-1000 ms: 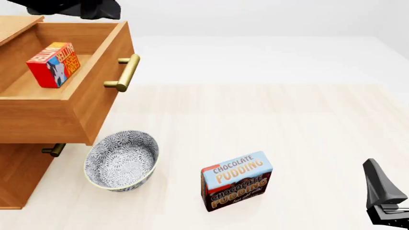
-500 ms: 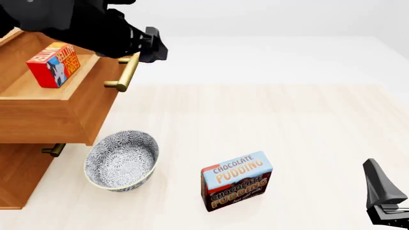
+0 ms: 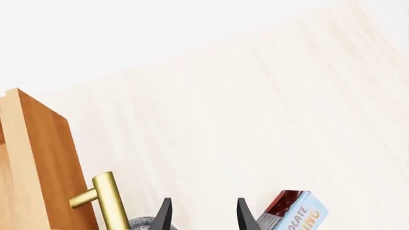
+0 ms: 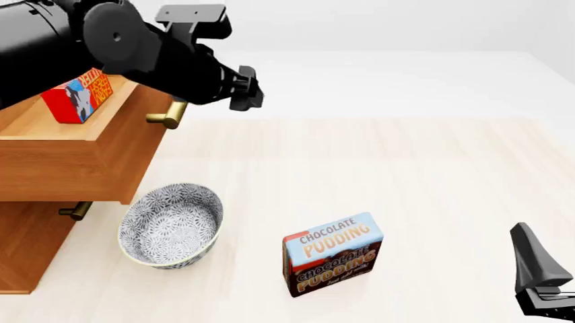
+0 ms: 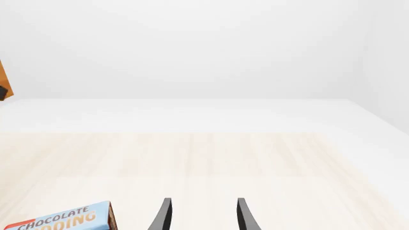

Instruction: Put the butter at the back in the top drawer of the cabinet and close it.

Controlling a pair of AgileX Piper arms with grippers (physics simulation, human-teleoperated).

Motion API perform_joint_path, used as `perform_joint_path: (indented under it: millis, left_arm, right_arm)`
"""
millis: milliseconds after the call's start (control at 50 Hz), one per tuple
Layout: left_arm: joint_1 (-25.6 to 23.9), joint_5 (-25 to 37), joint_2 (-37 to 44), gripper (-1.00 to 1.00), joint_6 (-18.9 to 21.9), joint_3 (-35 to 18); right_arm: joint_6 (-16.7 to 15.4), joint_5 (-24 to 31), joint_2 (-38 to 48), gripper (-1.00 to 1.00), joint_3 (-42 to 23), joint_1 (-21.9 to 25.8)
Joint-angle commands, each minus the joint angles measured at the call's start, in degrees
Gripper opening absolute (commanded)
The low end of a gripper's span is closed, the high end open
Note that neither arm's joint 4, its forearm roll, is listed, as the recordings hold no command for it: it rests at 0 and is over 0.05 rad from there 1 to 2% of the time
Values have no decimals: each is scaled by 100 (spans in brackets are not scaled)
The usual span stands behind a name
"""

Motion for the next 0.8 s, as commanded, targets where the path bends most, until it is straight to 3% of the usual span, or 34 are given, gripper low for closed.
perform_joint_path:
  millis: [20,800]
  left_arm:
    - [-90,-85,203,100,-90,-4]
    - [111,-298,251,100,-151,386]
  right_arm:
    - [0,0,0,100,0,0]
    - [0,0,0,100,0,0]
